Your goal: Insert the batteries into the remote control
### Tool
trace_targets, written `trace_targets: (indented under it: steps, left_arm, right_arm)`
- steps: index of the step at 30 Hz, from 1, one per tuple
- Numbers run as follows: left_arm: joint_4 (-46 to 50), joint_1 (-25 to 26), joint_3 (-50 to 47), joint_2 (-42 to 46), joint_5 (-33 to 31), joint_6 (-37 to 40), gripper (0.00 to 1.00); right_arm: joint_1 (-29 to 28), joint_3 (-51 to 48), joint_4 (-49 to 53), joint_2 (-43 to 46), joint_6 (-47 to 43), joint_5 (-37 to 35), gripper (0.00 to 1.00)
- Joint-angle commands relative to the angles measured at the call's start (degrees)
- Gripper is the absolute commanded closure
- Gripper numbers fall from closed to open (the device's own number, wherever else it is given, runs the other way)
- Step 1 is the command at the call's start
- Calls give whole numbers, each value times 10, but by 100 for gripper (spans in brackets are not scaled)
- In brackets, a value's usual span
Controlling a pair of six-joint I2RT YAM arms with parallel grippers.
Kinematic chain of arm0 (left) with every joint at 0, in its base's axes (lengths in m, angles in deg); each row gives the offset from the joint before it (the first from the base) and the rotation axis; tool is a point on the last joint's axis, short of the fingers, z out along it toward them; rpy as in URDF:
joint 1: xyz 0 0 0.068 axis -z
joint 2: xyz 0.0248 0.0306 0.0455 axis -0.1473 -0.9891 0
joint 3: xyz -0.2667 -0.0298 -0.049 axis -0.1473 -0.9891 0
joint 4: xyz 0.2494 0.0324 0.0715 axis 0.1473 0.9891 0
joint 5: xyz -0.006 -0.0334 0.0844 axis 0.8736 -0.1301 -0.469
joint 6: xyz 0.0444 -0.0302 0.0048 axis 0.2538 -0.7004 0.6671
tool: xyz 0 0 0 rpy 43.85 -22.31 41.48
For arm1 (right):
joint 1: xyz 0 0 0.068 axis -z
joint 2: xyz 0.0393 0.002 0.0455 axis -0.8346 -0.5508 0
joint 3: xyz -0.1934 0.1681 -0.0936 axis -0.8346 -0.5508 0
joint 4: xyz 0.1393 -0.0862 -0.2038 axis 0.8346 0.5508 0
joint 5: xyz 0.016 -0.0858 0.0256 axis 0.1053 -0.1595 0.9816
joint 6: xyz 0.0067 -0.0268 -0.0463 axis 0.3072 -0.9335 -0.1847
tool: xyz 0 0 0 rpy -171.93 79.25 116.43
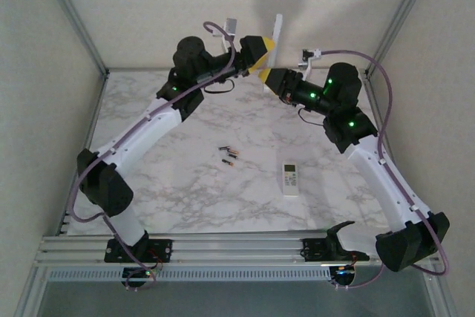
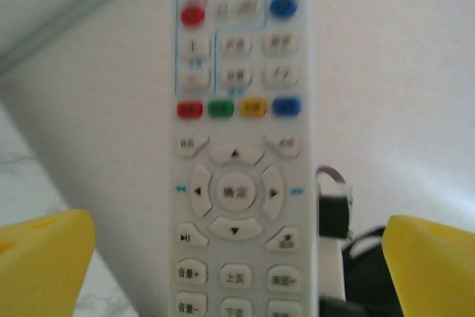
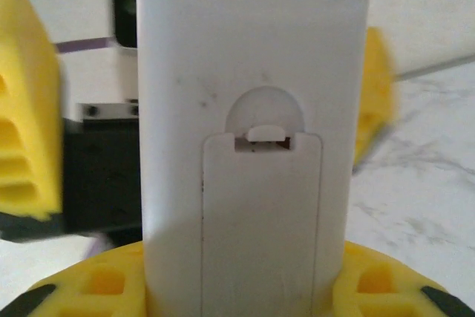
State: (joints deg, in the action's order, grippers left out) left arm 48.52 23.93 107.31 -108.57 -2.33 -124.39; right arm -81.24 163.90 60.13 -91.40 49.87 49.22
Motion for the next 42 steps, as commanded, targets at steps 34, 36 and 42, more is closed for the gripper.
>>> trace_targets:
  steps: [34, 36, 42]
  left_arm:
    - [197, -5, -37, 53, -117, 205, 96]
    - [169, -3, -66, 66, -127, 246, 100]
    - [70, 15, -143, 106, -143, 308, 100]
  right_arm:
    - [-193, 152, 408, 3, -193, -450, 1]
    - [-161, 126, 393, 34, -96, -426, 1]
    - [-85, 3, 290, 118, 155, -312, 1]
